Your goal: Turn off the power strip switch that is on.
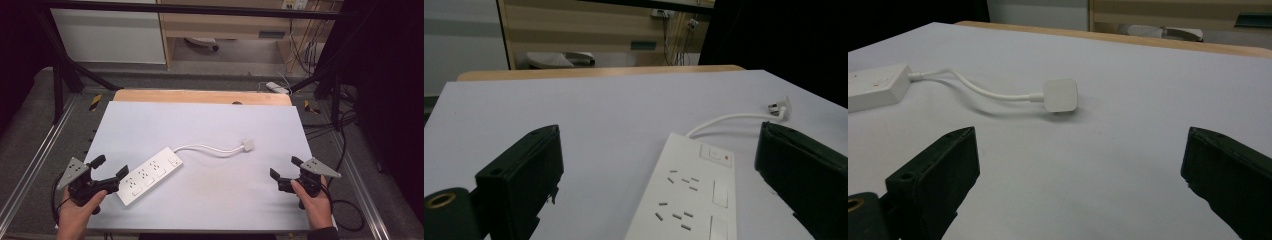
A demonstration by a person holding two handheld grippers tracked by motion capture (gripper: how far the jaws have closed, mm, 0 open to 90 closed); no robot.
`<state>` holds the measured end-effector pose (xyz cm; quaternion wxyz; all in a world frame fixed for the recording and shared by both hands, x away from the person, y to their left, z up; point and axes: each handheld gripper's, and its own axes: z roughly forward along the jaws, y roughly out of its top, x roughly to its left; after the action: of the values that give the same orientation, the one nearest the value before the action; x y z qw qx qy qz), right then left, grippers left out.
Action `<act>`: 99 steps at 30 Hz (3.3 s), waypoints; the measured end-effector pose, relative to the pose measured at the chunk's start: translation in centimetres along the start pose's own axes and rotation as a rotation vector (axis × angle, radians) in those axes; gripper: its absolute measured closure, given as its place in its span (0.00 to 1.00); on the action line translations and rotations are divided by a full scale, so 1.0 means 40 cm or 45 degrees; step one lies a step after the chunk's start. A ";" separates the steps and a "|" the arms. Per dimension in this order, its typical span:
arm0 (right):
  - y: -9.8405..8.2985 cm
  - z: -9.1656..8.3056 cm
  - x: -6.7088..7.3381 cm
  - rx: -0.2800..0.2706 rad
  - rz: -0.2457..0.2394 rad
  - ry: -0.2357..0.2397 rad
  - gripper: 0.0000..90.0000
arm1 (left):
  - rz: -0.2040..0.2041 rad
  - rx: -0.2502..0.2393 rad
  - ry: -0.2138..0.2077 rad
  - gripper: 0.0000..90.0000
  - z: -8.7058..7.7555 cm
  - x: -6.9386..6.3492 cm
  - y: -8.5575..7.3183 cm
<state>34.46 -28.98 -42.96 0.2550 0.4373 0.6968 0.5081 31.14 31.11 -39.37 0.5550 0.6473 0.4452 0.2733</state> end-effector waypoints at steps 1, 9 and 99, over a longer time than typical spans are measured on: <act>0.000 0.000 0.000 0.000 -0.002 -0.001 0.03 | 0.000 0.000 0.000 0.07 0.000 0.000 0.000; 0.000 0.001 0.002 0.009 -0.010 -0.002 0.03 | 0.015 -0.033 -0.008 0.07 -0.019 -0.011 0.026; -0.004 0.007 -0.001 0.037 -0.025 -0.015 0.03 | 0.044 0.067 -0.147 1.00 -0.089 -0.024 0.069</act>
<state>34.64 -28.88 -43.21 0.2577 0.4369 0.7069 0.4930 28.44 32.01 -35.73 0.5578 0.6840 0.4081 0.2332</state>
